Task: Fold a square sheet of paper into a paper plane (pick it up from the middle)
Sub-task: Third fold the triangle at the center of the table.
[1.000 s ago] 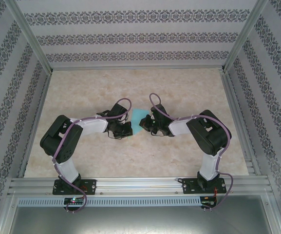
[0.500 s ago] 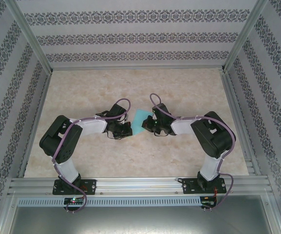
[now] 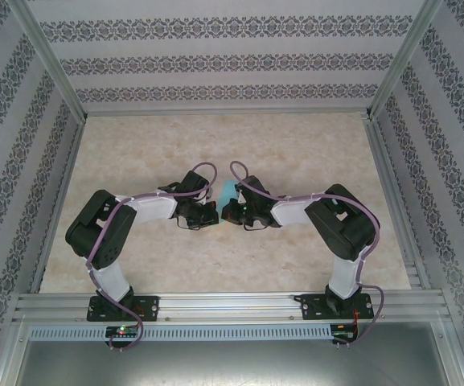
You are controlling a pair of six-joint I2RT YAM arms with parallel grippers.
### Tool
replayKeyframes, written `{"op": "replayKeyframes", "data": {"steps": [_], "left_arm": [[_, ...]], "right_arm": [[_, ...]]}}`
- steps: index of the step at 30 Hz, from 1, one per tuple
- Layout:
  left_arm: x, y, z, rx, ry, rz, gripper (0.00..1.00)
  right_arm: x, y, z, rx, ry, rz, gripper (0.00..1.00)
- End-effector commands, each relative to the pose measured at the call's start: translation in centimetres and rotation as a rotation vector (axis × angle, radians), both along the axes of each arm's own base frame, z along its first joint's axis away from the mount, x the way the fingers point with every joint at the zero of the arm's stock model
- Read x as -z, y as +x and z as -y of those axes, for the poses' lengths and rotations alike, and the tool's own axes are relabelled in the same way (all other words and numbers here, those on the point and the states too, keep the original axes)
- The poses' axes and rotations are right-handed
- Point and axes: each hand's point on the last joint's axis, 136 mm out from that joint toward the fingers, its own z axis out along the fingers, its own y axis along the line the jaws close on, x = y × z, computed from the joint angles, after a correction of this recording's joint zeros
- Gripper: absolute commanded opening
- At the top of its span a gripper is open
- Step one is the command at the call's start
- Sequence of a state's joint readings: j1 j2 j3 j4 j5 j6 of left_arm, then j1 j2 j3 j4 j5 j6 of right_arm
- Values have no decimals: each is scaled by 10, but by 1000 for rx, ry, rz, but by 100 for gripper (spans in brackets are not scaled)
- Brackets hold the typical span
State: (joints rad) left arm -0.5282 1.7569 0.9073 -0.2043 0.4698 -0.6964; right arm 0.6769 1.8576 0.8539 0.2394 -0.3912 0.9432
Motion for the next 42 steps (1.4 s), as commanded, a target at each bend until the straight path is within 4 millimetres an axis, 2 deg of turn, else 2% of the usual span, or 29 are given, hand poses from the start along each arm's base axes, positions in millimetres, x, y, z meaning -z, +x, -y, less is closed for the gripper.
{"op": "replayKeyframes", "data": {"steps": [1,4,8,12,15,17,20,23,25,30,34,36,42], "left_arm": [[34,-32,-30,-4,135,-145,0],[37,-35,-34,-11,158,-158,0],[41,-36,-37,-15,171,-177,0],[43,-33,-36,2,171,-179,0],[40,-27,-34,17,161,-159,0],[37,-21,-31,35,154,-139,0],[32,-14,-26,69,140,-111,0],[28,-11,-23,87,129,-98,0],[25,-8,-21,90,120,-84,0],[22,-5,-18,94,103,-68,0],[14,-1,-16,92,90,-46,0],[12,-1,-16,90,86,-36,0],[11,-8,-16,105,69,-40,0]], "right_arm": [[18,-4,8,28,-38,-40,0],[30,-3,28,65,-77,-56,0],[32,14,68,153,-97,-54,0],[27,29,105,231,-146,-41,0],[13,36,118,262,-162,0,0],[-1,38,117,258,-149,35,0],[-23,39,102,234,-97,92,0],[-38,35,77,182,-45,133,0],[-42,30,54,133,-4,133,0],[-27,24,16,71,53,84,0],[-8,26,5,66,63,24,0],[-2,24,6,76,50,6,0],[22,13,29,116,-56,-64,0]]}}
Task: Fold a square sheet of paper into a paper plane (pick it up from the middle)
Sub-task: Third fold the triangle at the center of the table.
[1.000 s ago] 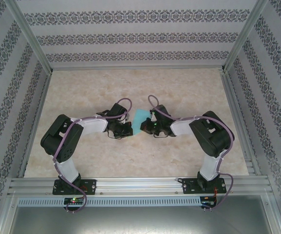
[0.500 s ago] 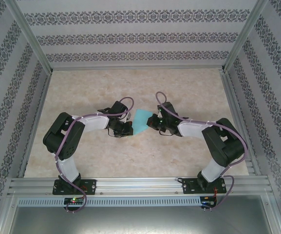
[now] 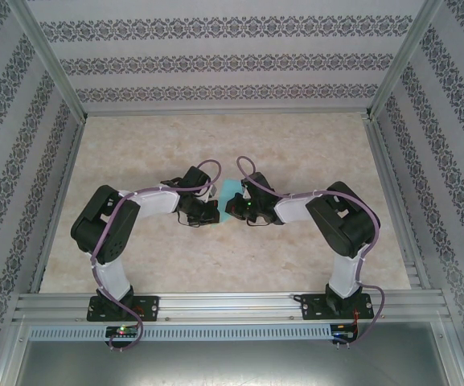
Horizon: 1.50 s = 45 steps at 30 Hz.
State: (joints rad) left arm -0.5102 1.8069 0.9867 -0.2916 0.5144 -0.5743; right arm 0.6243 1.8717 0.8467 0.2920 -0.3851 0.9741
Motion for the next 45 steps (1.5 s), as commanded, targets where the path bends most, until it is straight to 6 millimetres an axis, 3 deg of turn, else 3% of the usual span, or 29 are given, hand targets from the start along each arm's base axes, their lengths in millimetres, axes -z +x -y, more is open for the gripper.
{"op": "replayKeyframes", "data": {"steps": [1,10,19,24,31,39,45], "left_arm": [[15,-16,-21,5,71,-44,0],[31,-52,-45,14,151,-130,0],[25,-62,-50,22,140,-132,0],[4,-52,-42,35,86,-78,0],[-37,-12,-17,-14,-50,83,0],[-23,-1,5,2,-121,11,0],[-11,-8,8,15,-140,-37,0]], "right_arm": [[26,-11,21,43,-98,-85,0],[40,-21,42,68,-202,-144,0],[49,-28,50,77,-233,-172,0],[47,-26,48,67,-236,-171,0],[34,-21,39,54,-207,-146,0],[15,-12,24,20,-139,-91,0],[-1,-6,12,-33,-89,-36,0]]}}
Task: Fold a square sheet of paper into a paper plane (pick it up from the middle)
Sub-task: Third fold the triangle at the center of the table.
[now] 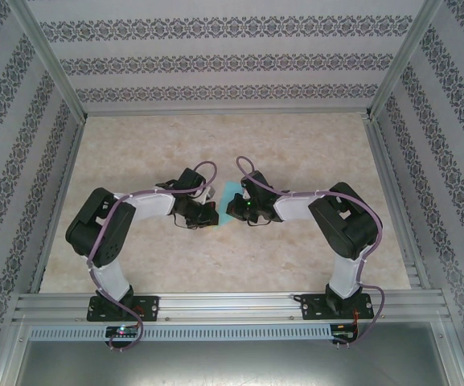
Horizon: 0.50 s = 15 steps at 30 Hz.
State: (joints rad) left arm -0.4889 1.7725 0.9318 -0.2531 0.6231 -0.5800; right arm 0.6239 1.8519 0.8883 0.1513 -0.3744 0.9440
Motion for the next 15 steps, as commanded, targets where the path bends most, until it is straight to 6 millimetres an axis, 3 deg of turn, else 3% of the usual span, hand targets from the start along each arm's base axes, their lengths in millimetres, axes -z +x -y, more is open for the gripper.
{"op": "replayKeyframes", "data": {"steps": [1,8,15], "left_arm": [[0,3,3,-2,-26,-16,0],[22,-9,-12,-4,72,-83,0],[26,-11,-15,1,93,-89,0]], "right_arm": [[-5,0,3,-29,-18,19,0],[-31,-8,-6,-87,20,133,0],[-16,-23,-14,-76,-4,84,0]]}}
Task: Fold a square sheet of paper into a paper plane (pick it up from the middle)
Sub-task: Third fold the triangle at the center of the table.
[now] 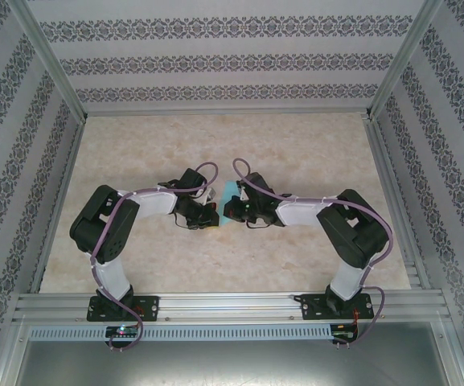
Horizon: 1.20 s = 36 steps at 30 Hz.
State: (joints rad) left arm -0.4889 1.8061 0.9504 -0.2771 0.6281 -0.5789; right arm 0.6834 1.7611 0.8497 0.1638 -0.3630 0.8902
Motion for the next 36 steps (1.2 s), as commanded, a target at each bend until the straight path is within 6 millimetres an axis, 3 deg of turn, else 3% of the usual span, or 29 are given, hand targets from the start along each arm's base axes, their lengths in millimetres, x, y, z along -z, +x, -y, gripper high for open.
{"op": "replayKeyframes", "data": {"steps": [1,12,16,22,30,33,36], "left_arm": [[18,-9,-16,-1,79,-53,0],[19,-11,-18,-4,89,-48,0],[21,-13,-22,-8,110,-58,0],[28,-25,-34,-9,164,-101,0],[27,-32,-33,19,128,-107,0],[24,-29,-30,22,116,-96,0],[14,-21,-23,18,80,-76,0]], "right_arm": [[11,-4,-1,18,-27,-14,0],[34,-6,-6,46,-40,-94,0],[38,-4,4,60,-73,-97,0],[46,14,44,130,-132,-95,0],[57,32,105,187,-168,-101,0],[46,37,116,202,-177,-74,0],[21,42,119,219,-171,-12,0]]}}
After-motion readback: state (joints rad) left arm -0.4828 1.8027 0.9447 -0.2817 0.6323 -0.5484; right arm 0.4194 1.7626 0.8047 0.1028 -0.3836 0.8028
